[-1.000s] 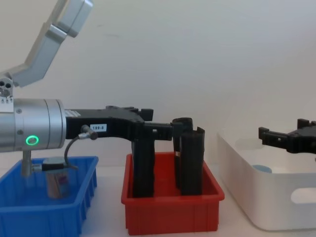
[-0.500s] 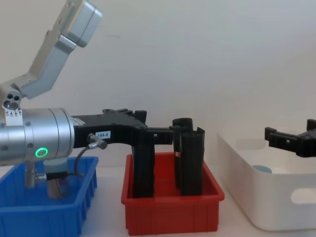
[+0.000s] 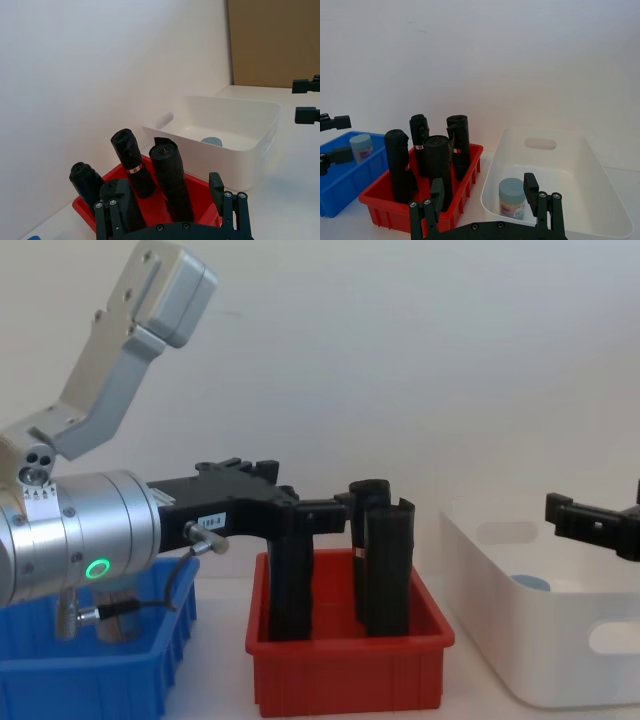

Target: Pick the cotton swabs from the blue box and place them into the white box.

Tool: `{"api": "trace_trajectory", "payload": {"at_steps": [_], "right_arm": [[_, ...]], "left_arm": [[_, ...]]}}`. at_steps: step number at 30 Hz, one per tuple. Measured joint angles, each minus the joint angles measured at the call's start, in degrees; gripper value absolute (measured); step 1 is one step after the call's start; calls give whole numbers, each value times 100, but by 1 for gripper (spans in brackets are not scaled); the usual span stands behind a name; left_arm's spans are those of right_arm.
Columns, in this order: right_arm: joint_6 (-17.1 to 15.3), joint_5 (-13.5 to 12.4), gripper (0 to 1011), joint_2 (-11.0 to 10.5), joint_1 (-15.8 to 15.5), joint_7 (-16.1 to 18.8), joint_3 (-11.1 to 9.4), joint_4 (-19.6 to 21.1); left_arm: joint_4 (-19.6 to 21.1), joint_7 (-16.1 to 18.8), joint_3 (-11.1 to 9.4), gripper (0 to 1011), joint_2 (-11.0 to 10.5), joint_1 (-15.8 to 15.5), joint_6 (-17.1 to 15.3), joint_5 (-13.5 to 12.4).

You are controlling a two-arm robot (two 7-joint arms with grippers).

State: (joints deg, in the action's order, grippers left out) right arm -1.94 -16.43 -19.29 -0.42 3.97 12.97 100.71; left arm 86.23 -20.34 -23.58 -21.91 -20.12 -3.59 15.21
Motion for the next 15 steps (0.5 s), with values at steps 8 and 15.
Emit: {"api": "trace_trajectory", "payload": {"at_steps": [8,15], "right_arm": [[-5,-8,1001,-7,-42,-18,-4,51],[-3,-7,1001,-4,-43,-17,-4,53]], "left_arm": [[200,565,-70,1004,0,185,83,-107],[406,1139,-145,1004,0,380,162,-216]]}}
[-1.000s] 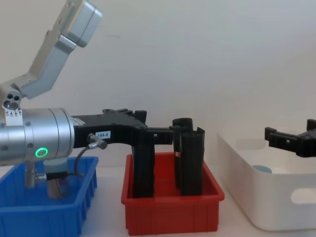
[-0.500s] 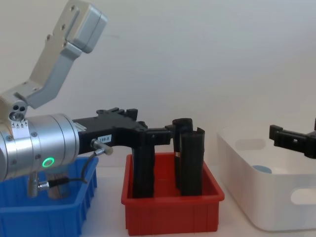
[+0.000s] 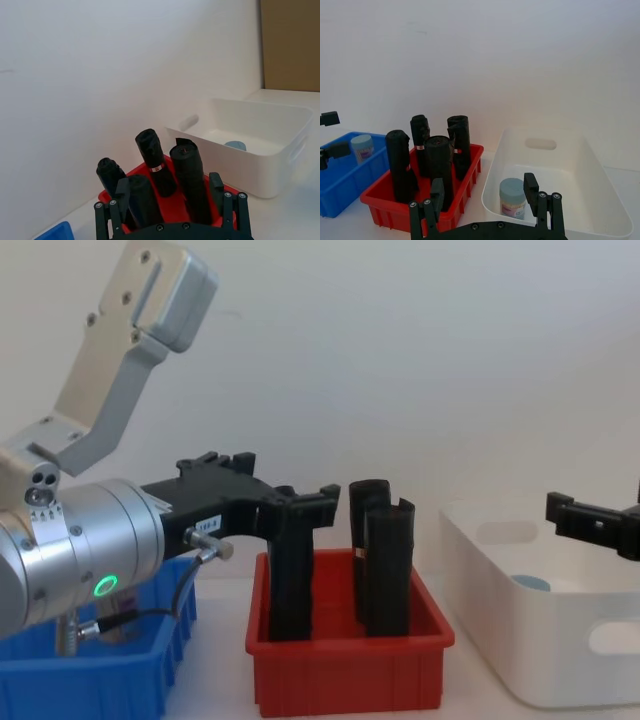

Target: Pick the cotton swabs from the blue box and place them into the white box.

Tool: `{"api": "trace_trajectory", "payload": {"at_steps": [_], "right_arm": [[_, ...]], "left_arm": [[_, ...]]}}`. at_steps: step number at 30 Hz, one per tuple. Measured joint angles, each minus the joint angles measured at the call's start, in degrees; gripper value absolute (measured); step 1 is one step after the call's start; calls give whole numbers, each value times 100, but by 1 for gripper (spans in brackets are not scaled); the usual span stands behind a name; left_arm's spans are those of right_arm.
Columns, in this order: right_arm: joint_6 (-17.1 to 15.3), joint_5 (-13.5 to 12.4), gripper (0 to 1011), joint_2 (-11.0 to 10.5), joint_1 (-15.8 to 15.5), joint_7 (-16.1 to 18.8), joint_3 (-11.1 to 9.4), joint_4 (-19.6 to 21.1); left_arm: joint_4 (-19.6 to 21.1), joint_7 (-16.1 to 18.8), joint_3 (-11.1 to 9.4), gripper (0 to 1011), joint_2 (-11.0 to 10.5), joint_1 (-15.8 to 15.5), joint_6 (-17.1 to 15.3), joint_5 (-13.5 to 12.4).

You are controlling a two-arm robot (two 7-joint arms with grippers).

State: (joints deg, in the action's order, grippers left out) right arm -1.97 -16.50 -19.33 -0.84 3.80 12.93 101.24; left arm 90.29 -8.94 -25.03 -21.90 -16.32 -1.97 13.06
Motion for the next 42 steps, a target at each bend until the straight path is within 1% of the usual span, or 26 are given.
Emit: {"api": "trace_trajectory", "payload": {"at_steps": [10,15,32,42], "right_arm": [[3,4,1001,0,0,2,0,0],[3,4,1001,0,0,3,0,-1],[2,7,1001,2,5,11,1,-7],[-47,190,1001,56,153,165,14,-145]], "left_arm": [[235,662,-83,1004,1,217,99,-130],[288,810,-101,1004,1,270,121,-157],[291,833,-99,1004,1,273,121,-159],[288,833,-99,1004,1,273,117,-157]]}}
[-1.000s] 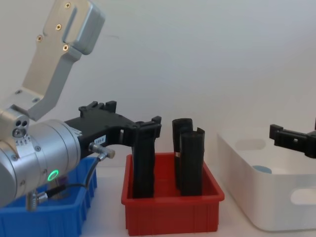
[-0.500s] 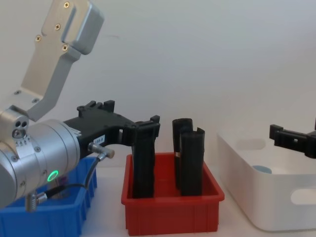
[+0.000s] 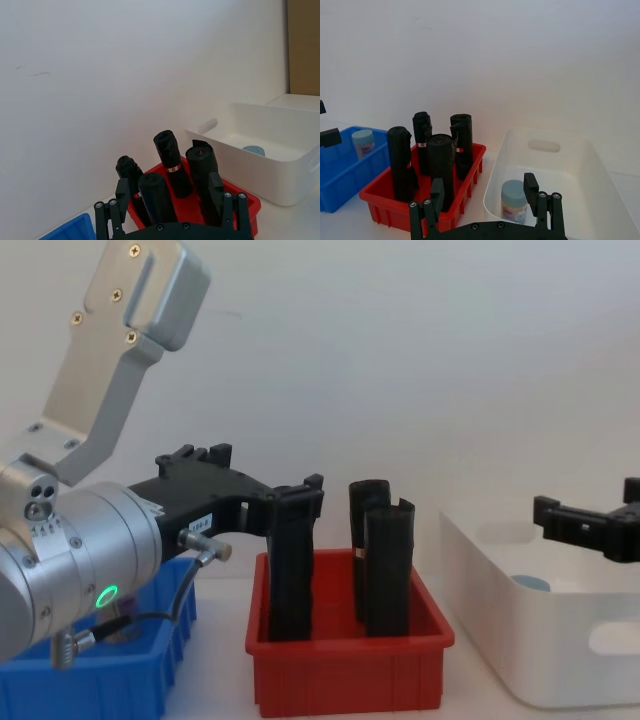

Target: Pick the cotton swabs from the blue box and place them into the white box.

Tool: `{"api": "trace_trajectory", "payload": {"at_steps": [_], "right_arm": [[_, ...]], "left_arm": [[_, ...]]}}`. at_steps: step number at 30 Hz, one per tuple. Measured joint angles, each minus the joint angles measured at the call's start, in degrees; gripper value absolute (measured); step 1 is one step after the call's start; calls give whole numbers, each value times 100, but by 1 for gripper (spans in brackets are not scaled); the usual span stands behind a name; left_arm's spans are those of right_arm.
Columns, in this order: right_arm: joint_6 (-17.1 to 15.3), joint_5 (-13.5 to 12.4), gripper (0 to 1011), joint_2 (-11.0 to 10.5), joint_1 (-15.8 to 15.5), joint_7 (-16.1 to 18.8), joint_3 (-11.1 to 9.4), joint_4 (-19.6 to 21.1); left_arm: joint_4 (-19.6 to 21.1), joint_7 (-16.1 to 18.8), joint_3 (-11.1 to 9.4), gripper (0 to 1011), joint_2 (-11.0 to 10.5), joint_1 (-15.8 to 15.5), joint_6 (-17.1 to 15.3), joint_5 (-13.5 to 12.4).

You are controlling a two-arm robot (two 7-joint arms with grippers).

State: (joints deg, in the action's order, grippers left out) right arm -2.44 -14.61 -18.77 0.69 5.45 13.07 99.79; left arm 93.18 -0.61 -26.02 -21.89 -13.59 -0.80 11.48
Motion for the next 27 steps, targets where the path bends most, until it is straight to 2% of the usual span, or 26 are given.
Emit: {"api": "trace_trajectory", "payload": {"at_steps": [1,7,13,16,27], "right_arm": [[-21,112,1001,56,140,114,19,-149],[-26,294,1001,161,406,343,53,-445],[59,493,1001,341,805,673,105,-985],[110,548,1001,405,941,776,123,-1180],[475,723,1001,723,1712,1283,187,-2311]], "left_arm": [[0,0,0,1004,0,0,0,0],[0,-1,0,1004,0,0,0,0],[0,-1,-1,1004,0,0,0,0],[0,-1,-1,1004,0,0,1,0],[-1,-2,-1,1004,0,0,1,0]]}}
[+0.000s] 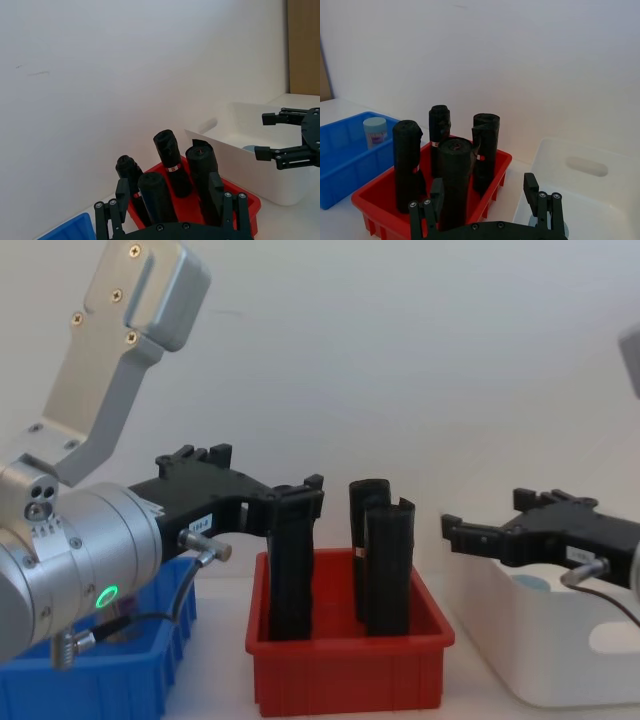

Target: Pick the cotton swabs from the blue box and place them into the white box.

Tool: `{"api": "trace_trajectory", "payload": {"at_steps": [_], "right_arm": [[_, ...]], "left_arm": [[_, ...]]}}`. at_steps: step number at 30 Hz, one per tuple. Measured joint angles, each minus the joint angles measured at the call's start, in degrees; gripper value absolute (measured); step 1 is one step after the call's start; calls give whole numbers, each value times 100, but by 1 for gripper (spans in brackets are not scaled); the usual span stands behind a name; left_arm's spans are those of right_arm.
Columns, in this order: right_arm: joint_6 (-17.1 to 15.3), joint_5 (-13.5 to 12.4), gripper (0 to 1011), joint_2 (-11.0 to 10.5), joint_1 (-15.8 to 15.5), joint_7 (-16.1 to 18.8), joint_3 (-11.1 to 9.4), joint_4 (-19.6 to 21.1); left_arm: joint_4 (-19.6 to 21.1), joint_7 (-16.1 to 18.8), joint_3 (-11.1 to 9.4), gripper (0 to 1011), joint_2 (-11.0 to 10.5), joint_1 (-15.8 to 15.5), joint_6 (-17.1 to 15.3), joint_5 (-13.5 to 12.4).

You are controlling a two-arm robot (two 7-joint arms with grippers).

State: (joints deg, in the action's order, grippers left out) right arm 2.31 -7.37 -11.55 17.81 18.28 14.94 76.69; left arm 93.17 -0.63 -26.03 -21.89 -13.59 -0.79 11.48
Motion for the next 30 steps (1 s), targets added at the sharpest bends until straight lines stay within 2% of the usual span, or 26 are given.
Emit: {"api": "trace_trajectory", "payload": {"at_steps": [13,15,30], "right_arm": [[403,29,1001,303,797,610,53,-1235],[499,29,1001,373,984,757,70,-1571],[913,46,1001,667,1761,1250,160,-2987]], "left_arm": [[0,0,0,1004,0,0,0,0],[0,0,0,1004,0,0,0,0],[0,1,0,1004,0,0,0,0]]}}
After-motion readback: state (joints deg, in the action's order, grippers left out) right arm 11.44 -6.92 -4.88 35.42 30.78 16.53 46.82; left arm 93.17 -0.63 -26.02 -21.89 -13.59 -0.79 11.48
